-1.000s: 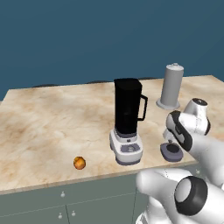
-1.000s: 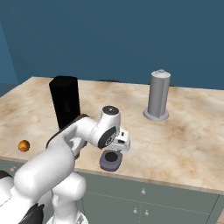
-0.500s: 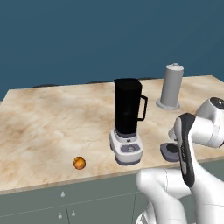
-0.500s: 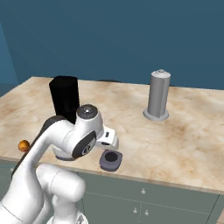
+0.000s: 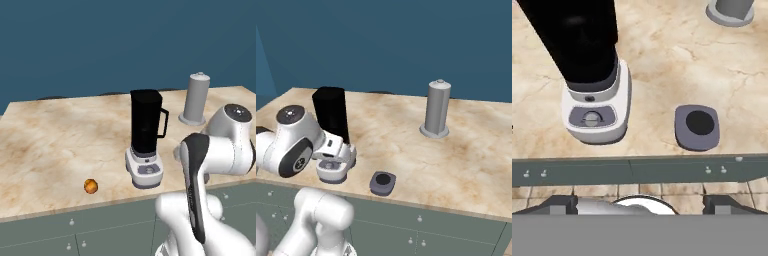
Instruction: Open the blender lid, put the peach in the blender, close the lid, and start the blender.
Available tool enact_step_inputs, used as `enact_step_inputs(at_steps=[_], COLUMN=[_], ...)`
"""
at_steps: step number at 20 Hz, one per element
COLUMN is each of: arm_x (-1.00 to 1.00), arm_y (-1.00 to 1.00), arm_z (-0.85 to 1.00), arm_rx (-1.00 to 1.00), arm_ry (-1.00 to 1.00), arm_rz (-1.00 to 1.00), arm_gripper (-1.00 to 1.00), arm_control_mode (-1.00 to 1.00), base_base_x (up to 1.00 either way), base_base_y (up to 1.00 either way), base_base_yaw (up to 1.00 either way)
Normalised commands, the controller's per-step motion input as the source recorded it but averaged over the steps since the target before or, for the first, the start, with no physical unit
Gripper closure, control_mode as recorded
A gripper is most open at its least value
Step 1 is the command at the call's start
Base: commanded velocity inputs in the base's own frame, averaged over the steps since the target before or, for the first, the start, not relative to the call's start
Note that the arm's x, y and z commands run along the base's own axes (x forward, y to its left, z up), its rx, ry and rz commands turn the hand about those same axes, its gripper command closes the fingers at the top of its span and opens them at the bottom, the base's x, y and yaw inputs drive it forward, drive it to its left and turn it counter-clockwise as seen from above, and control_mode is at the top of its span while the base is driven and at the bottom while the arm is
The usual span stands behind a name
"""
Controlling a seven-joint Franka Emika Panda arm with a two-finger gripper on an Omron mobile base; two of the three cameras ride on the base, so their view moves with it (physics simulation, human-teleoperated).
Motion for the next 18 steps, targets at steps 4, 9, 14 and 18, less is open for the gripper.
enact_step_inputs(at_steps=[4,9,14,18], arm_x=[-0.25,-0.25,-0.14,0.00], arm_y=[1.00,1.00,0.98,0.90], arm_z=[0.46,0.23,-0.02,-0.32], arm_rx=[-0.09,-0.07,-0.01,0.00], arm_ry=[0.00,0.00,0.04,0.16], arm_rz=[0.00,0.00,0.03,0.10], arm_gripper=[-1.00,-1.00,-1.00,-1.00], arm_control_mode=[-1.00,-1.00,-1.00,-1.00], base_base_x=[0.00,0.00,0.00,0.00], base_base_y=[0.00,0.00,0.00,0.00], base_base_yaw=[0.00,0.00,0.00,0.00])
